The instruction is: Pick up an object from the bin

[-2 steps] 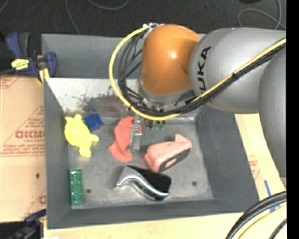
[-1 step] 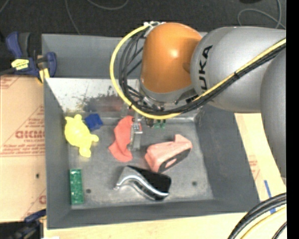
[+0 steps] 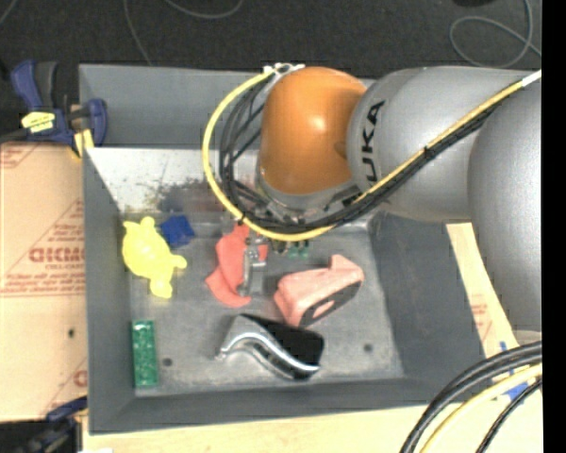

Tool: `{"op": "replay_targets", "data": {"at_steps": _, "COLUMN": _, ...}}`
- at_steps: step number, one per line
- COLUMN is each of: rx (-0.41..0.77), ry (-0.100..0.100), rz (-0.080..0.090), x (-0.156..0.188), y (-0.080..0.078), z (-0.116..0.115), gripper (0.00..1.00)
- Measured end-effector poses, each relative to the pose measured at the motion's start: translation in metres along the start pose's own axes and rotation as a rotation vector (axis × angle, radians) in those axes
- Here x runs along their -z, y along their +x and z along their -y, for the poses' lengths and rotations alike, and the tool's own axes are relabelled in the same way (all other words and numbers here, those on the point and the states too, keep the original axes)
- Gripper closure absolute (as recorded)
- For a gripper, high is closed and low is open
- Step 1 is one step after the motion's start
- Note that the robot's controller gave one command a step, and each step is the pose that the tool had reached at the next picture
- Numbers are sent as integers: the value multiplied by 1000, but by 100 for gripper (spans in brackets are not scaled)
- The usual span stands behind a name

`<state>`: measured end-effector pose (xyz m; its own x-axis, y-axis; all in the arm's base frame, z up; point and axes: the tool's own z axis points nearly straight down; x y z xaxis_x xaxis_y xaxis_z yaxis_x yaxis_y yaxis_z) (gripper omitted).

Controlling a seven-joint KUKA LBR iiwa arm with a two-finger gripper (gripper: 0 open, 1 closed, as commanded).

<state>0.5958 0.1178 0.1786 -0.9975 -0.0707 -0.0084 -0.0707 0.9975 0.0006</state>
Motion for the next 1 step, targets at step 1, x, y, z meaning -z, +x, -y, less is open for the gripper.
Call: {"op": "replay_targets", "data": {"at_steps": 1, "rx": 198, "ry": 0, "rz": 1, "x": -60, "y": 0, "z": 12, "gripper": 0}}
